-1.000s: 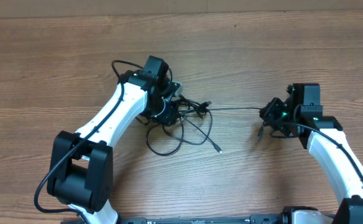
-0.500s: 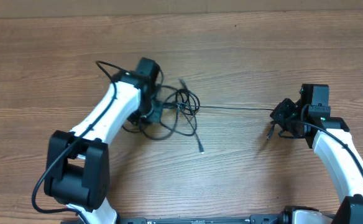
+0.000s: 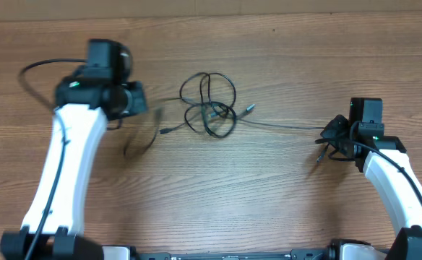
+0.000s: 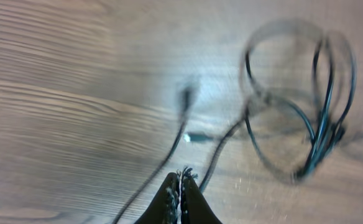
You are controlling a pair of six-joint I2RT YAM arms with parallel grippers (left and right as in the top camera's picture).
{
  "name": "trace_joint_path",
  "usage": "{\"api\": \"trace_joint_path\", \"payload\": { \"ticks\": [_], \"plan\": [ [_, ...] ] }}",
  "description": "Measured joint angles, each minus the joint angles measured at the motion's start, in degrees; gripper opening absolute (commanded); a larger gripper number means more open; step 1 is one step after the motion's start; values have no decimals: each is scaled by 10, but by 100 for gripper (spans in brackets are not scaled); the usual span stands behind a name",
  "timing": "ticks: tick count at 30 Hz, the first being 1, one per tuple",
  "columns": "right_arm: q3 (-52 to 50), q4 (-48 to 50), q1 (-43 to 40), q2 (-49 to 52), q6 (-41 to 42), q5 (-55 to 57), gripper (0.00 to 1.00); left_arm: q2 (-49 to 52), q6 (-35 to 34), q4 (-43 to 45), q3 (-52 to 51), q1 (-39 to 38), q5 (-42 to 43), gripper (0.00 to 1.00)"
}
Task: Untangle cables
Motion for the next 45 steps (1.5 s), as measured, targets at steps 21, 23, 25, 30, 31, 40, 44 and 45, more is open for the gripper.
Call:
{"api": "trace_joint_path", "payload": {
  "ticks": [21,23,25,30,31,40,44,45],
  "plan": [
    [0,-14,0,0,0,-43,49,50,-28,17,-3,1,165,63],
    [0,-20,-1,0,0,-46,60,80,-28,31,-5,-32,176,68],
    [0,-26,-1,0,1,-49,68,101,-28,54,-6,-64,182,70],
    [0,-38,-2,0,-2,-52,72,129,-35,106,-6,-129,179,70],
    [0,-40,-2,0,-2,-56,72,133,-37,116,-6,-141,172,70],
    [0,-38,-3,0,-44,-159,72,188,-81,202,-6,-179,101,62],
    [0,-38,-3,7,-52,-181,72,230,-103,253,-7,-179,91,58],
    [0,-38,-3,9,-54,-183,72,238,-107,265,-7,-179,90,57]
  ]
}}
